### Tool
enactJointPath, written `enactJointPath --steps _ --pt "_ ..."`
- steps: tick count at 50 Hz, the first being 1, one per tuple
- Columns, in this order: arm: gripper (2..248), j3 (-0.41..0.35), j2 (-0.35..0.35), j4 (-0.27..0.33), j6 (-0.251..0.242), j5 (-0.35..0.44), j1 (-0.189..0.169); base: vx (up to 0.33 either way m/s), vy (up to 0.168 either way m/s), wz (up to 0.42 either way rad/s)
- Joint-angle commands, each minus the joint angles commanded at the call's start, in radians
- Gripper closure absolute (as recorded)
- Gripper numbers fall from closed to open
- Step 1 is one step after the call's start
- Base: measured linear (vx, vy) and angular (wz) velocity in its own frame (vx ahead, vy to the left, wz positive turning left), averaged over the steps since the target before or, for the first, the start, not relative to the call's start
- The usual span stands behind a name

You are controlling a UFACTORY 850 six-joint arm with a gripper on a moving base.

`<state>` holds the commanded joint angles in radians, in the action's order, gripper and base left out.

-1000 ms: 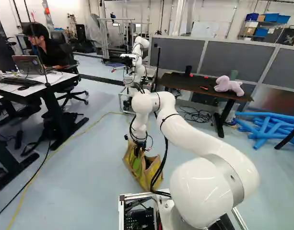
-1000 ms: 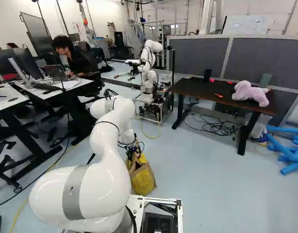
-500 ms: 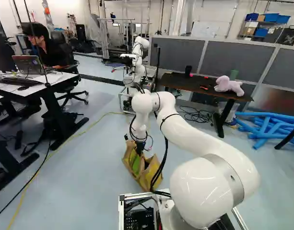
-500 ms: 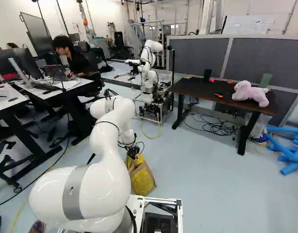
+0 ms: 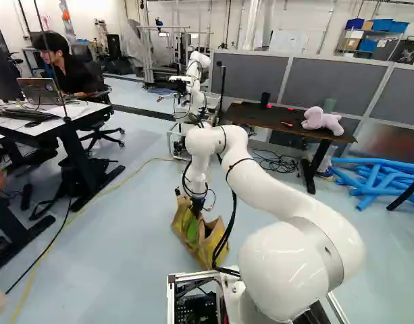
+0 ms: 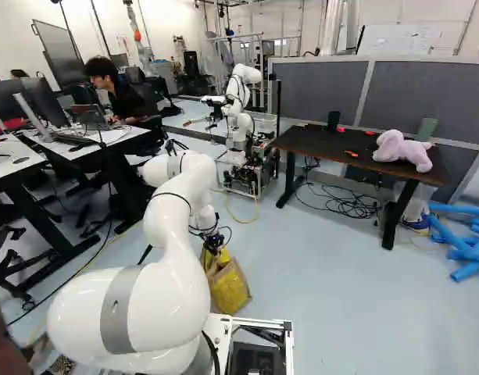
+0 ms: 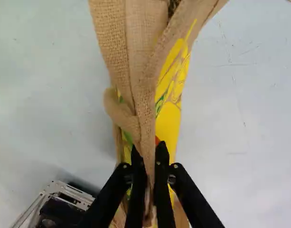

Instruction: Pick up the bag on the ground and place it on the table

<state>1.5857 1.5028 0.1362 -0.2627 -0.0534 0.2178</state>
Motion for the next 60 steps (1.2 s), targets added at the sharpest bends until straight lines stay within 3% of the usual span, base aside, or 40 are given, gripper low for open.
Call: enactJointPath --steps 18,60 --pt "227 -0.064 -0.068 -0.031 0.000 -0.003 0.000 0.000 0.000 0.000" --pt "227 -0.218 -0.232 -0.175 0.000 -0.071 0.003 0.000 0.000 0.000"
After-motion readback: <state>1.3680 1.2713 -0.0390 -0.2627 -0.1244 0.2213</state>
